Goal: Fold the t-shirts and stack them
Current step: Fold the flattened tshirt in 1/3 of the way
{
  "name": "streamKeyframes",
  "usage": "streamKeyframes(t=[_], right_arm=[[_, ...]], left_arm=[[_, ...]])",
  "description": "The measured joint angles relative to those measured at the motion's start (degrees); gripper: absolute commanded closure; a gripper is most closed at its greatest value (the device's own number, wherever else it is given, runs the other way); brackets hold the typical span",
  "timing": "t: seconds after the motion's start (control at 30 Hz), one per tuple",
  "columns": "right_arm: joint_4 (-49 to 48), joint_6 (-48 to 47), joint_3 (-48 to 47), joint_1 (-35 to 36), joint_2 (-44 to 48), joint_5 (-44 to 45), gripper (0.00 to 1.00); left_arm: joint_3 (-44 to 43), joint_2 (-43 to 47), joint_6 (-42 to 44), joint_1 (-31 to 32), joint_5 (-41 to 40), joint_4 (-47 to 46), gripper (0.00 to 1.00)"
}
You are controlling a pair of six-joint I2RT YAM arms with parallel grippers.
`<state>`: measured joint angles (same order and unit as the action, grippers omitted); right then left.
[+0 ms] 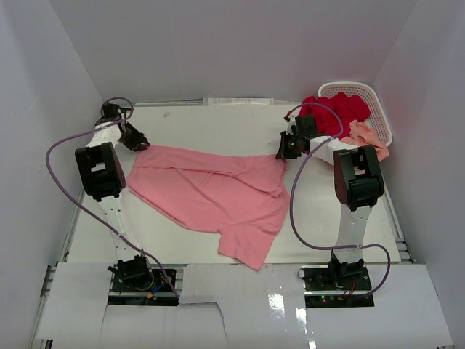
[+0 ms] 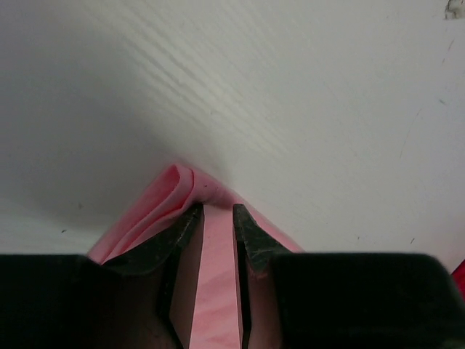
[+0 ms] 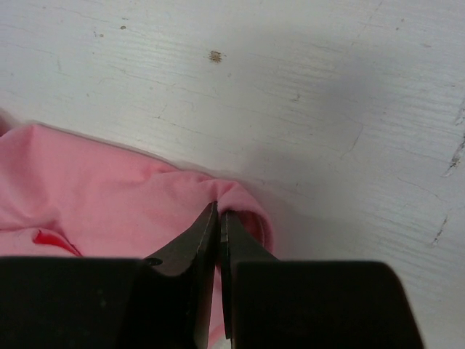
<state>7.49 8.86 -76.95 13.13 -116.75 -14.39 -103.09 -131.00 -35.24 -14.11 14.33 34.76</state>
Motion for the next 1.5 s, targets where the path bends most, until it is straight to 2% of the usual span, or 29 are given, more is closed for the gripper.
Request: streamKeyframes(t=[0.2, 0.37, 0.5, 0.6, 0.77, 0.83, 0.87, 1.17, 1.2, 1.23, 1.3, 1.33, 1.37, 1.5], right_arm=[[0.0, 0.0, 0.0, 0.0, 0.0, -0.7, 0.92], [0.0, -0.1, 0.0, 0.0, 0.0, -1.2, 0.92], [0.0, -0.2, 0.0, 0.0, 0.0, -1.8, 0.92], [-0.2, -0.3, 0.0, 0.0, 0.0, -2.3, 0.92], [-0.3, -0.5, 0.0, 0.0, 0.0, -2.4, 0.92], [-0.4, -0.5, 0.0, 0.0, 0.0, -2.5, 0.92], [-0.3, -0.5, 0.0, 0.0, 0.0, -2.6, 0.92], [-0.3, -0.7, -0.1, 0.0, 0.2, -2.9, 0.92], [-0.4, -0.7, -0.2, 0.0, 0.2, -2.9, 0.92], [-0.3, -0.7, -0.3, 0.0, 0.2, -3.0, 0.92], [-0.3, -0.7, -0.6, 0.0, 0.2, -3.0, 0.92], [-0.3, -0.7, -0.8, 0.0, 0.2, -3.0, 0.92], [-0.3, -0.7, -1.0, 0.0, 0.2, -3.0, 0.92], [-0.3, -0.7, -1.3, 0.0, 0.2, -3.4, 0.92]], left_arm=[[-7.8, -3.8, 3.4, 0.6, -3.4, 5.2, 0.65], [-11.8, -5.5, 6.0, 1.4, -6.7, 8.3, 0.51], [-17.1, -8.2, 7.5, 1.6, -8.3, 11.8, 0.48], [-19.7, -9.7, 8.3, 1.7, -9.1, 13.4, 0.57], [-20.5, -10.3, 9.9, 1.5, -10.5, 14.8, 0.86], [-20.6, -10.4, 10.3, 1.5, -10.5, 15.2, 0.91], [-20.7, -10.4, 10.4, 1.5, -10.3, 15.2, 0.98], [-21.0, -10.5, 11.7, 1.6, -11.1, 15.4, 1.0], [-21.0, -10.5, 11.7, 1.7, -11.4, 15.4, 0.95], [-21.0, -10.4, 11.7, 1.9, -11.8, 15.4, 0.76], [-21.0, -10.4, 12.0, 2.1, -12.4, 15.5, 0.66], [-21.1, -10.4, 11.6, 2.2, -12.5, 15.5, 0.66], [-21.3, -10.4, 11.6, 2.3, -12.6, 15.4, 0.6], [-22.5, -10.9, 11.5, 2.8, -13.7, 16.0, 0.55]])
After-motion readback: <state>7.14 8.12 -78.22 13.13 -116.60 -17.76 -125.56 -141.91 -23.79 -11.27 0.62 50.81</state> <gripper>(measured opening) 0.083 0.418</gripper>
